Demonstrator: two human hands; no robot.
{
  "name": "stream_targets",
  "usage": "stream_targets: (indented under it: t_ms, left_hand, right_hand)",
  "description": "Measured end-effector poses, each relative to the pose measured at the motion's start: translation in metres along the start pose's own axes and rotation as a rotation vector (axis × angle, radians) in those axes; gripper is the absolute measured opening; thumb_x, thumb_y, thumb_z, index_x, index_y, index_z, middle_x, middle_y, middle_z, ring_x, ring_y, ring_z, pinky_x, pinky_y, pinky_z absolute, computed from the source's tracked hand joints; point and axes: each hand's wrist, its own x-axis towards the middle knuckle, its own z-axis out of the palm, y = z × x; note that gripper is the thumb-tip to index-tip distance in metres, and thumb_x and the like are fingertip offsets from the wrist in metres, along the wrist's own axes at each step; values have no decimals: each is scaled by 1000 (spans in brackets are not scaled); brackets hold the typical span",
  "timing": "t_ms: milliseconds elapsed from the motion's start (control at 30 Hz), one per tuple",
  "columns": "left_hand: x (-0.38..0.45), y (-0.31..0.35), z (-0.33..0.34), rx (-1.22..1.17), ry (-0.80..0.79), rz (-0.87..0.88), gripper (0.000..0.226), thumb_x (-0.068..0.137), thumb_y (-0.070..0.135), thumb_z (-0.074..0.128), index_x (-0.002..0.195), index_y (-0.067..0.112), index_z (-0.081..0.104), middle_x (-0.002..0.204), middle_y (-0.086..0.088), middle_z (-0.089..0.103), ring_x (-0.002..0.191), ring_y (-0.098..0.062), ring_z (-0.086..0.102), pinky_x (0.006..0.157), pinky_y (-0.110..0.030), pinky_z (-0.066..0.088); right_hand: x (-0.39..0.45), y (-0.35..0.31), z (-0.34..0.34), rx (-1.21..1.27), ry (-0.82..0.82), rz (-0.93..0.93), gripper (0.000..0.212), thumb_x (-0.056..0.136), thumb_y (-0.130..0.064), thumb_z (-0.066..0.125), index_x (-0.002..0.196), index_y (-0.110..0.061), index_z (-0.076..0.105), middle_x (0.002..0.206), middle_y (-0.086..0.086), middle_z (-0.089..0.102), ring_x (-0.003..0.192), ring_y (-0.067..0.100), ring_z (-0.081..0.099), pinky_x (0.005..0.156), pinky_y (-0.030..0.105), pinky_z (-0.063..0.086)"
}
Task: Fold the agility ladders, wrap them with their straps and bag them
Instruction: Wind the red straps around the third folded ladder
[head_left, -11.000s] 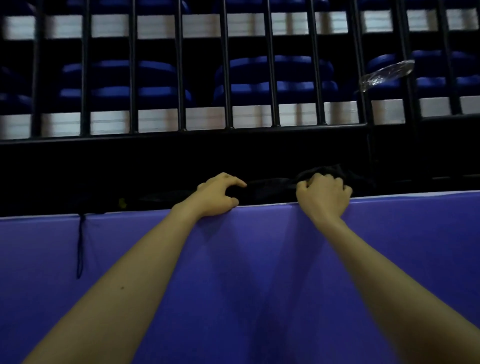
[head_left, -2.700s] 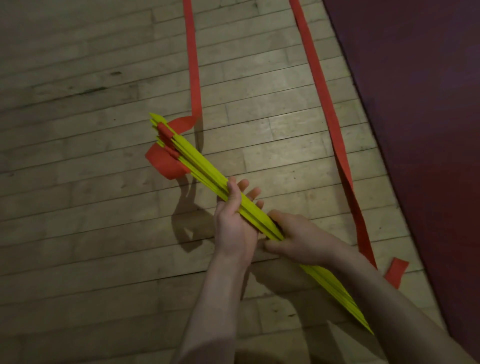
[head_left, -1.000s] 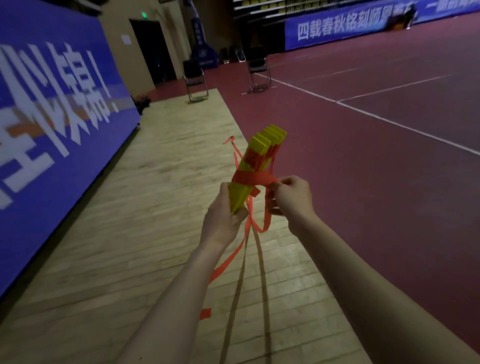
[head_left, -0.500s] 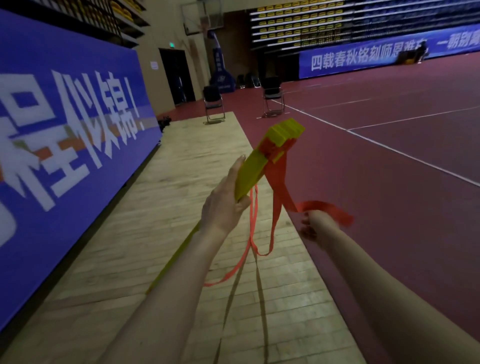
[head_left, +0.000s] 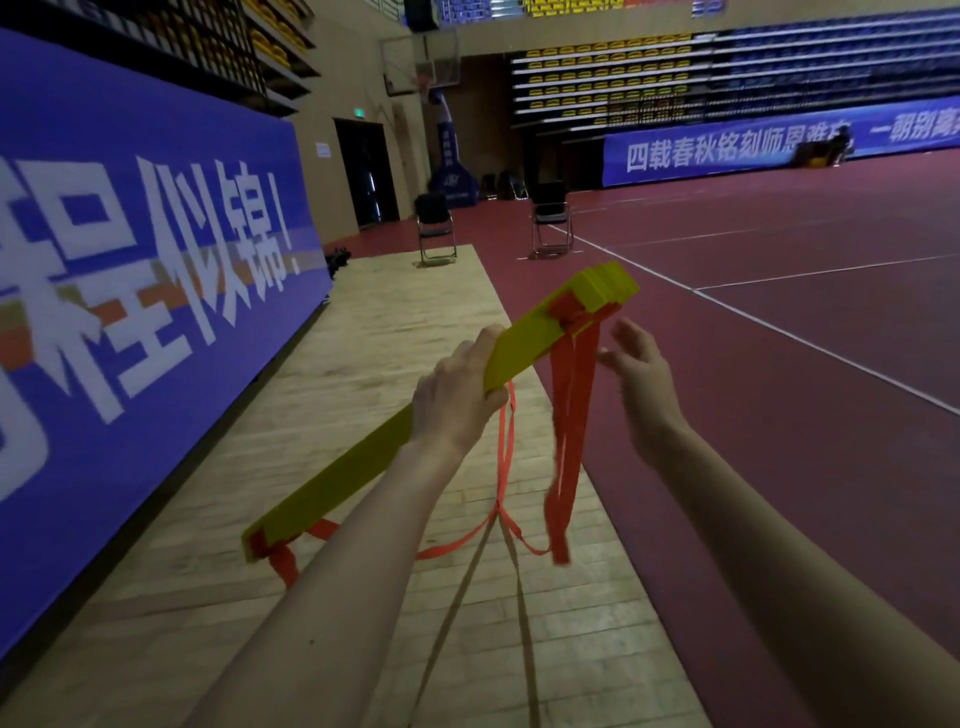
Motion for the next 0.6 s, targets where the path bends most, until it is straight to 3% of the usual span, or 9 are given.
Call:
stream_targets:
  t_ms: [100,200,267,367,467,533,600]
  left_hand:
    - [-3,3,-1,59,15,33,59,88,21,65,137,30,32,104,0,55,88,-18,57,71,-33,47]
    - [-4,3,-3,92,51,30,60,88,22,66,137,29,32,106,0,56,93,-19,58,77,-36,50]
    - [-3,2,-5,125,83,35,61,87,24,67,137,28,32,108,0,56,95,-20,59,79,-38,50]
    - [-4,4,-6,180,123,46,63,87,25,67,140,26,33,113,-1,57,99,-20,59,81,-38,48]
    - [-7,6,-6,261,177,32,65,85,23,70,140,25,35,113,-3,58,100,-22,58,80,-41,46]
    - [-9,4,-4,349,229,53,71,76,22,79,134,25,38,104,-6,61,90,-25,61,71,-42,47]
    - [-9,2,2,424,285,78,80,64,23,87,126,25,37,92,-7,61,77,-25,61,62,-40,47]
  right_hand:
    - [-6,-13,2,107,-73,-107,47,87,-6,64,132,-9,50,124,2,61,115,12,56,90,21,43]
    - [-10,-19,4,147,-99,-139,17,88,-1,63,101,-11,66,87,-5,73,82,9,69,76,25,53]
    - [-16,-20,5,151,-132,-112,17,91,2,58,90,-13,66,74,-6,73,69,9,69,67,26,54]
    - [-26,-20,10,89,-174,-75,24,91,1,56,84,-16,70,73,-4,74,64,11,67,59,26,53]
    - [-32,-23,11,160,-262,12,26,78,-23,50,75,-13,75,75,1,75,56,14,56,52,25,43]
    - [-35,-27,10,117,-322,35,35,84,-36,50,90,-9,72,84,5,76,58,16,51,52,25,37]
    - [-37,-30,10,-32,-275,1,24,93,-31,59,92,-9,69,78,2,75,67,20,57,55,25,41]
